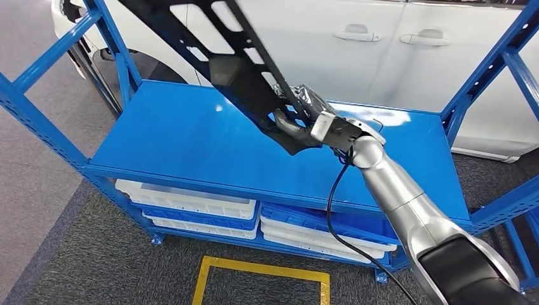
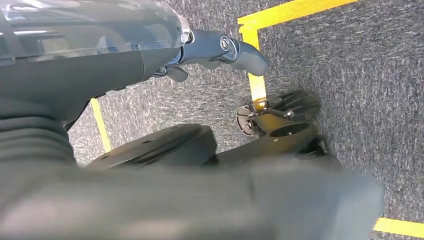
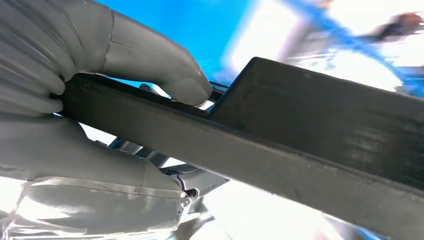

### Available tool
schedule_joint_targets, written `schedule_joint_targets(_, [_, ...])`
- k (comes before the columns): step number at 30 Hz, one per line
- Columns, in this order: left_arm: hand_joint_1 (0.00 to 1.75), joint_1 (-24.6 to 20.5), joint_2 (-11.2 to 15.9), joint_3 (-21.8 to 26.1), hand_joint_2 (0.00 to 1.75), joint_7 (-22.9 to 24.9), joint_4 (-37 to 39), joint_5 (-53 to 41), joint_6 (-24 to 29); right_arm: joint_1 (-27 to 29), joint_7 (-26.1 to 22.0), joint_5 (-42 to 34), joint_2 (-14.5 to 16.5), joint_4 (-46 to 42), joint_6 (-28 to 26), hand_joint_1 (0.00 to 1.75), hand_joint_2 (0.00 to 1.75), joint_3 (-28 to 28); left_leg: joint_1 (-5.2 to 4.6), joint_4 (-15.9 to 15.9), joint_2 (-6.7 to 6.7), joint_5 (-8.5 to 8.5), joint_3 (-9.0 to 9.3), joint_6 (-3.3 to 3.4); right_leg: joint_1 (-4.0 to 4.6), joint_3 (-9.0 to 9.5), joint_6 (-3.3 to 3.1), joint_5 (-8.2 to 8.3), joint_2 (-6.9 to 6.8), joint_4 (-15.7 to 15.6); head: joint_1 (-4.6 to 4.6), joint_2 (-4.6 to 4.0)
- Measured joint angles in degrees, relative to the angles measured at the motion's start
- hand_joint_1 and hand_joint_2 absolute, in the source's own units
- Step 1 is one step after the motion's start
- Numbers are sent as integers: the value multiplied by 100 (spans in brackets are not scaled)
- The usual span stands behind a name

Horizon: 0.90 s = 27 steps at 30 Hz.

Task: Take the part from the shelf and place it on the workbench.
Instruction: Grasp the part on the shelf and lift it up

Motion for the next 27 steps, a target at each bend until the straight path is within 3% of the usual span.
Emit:
schedule_joint_targets(2, [0,36,2,11,175,-63,0,13,36,339,-112,-464,4,-561,256,175,175,-88,-8,47,9,-54,1,-59,30,293,-30,202,-45,-644,-1,0])
schedule_joint_targets(3, [0,55,4,15,175,-102,0,12,52,551,-171,-621,4,-813,351,175,175,-106,-12,57,22,-72,1,-89,50,348,-52,202,-49,-773,-2,0])
schedule_joint_targets(7, [0,120,20,18,175,-279,-1,-25,190,1500,-299,-871,-71,-1682,494,175,175,-79,3,152,90,-206,4,-208,59,409,-181,197,31,-864,-2,0])
schedule_joint_targets(8, [0,115,68,26,175,-307,-21,48,277,1700,-323,-846,-124,-1876,412,175,175,-58,6,346,93,-337,-74,-233,45,427,-210,203,40,-886,-2,0])
schedule_joint_targets(10, [0,88,181,-16,175,-267,-86,725,510,1983,-372,-873,-245,-2261,-6,175,175,-13,35,1036,93,-693,-395,-273,53,431,-252,201,56,-891,-3,0])
schedule_joint_targets(12, [0,115,271,-382,175,-171,-130,2457,676,2255,-409,-991,-375,-2567,-358,175,175,123,63,1588,93,-861,-641,-301,74,443,-270,192,87,-887,-3,0])
schedule_joint_targets(13, [0,161,304,-750,175,-152,-131,3609,721,2439,-420,-1002,-440,-2675,-348,175,175,227,69,1585,92,-798,-622,-304,78,462,-273,184,107,-887,-3,0])
schedule_joint_targets(14, [0,208,328,-1240,175,-151,-129,4802,755,2650,-422,-961,-495,-2771,-251,175,175,318,69,1372,91,-646,-504,-297,75,481,-270,174,128,-883,-2,0])
schedule_joint_targets(15, [0,247,350,-1819,175,-155,-129,5856,785,2838,-408,-912,-536,-2853,-145,175,175,378,69,1004,85,-446,-317,-279,70,491,-264,166,145,-879,-2,0])
schedule_joint_targets(17, [0,293,362,-3106,175,-119,-128,7276,817,3053,-348,-880,-589,-2938,10,175,175,428,58,305,69,-200,12,-234,74,480,-225,162,178,-862,-2,0])
schedule_joint_targets(19, [0,311,360,-4132,175,18,-127,7495,837,3094,-268,-936,-634,-2951,181,175,175,434,34,45,61,-176,117,-190,75,461,-158,179,201,-868,-2,0])
schedule_joint_targets(22, [0,310,356,-4853,175,337,-126,6748,928,3122,-111,-1057,-655,-2928,439,175,175,439,40,-44,81,-71,129,-95,53,437,-52,158,195,-841,-2,0])
schedule_joint_targets(24, [0,305,362,-5098,175,477,-125,6562,935,3132,-19,-1138,-655,-2898,524,175,175,439,53,-110,110,10,121,-35,44,281,-16,-147,167,-459,-2,0])
schedule_joint_targets(26, [0,306,375,-5294,175,524,-124,6491,878,3205,26,-1204,-648,-2870,550,175,175,436,35,-107,123,44,70,-5,34,5,8,-554,153,269,-2,0])
schedule_joint_targets(27, [0,308,378,-5377,175,538,-123,6465,846,3266,35,-1227,-645,-2862,557,175,175,430,29,-97,125,57,42,-5,28,-84,21,-657,152,546,-2,0])
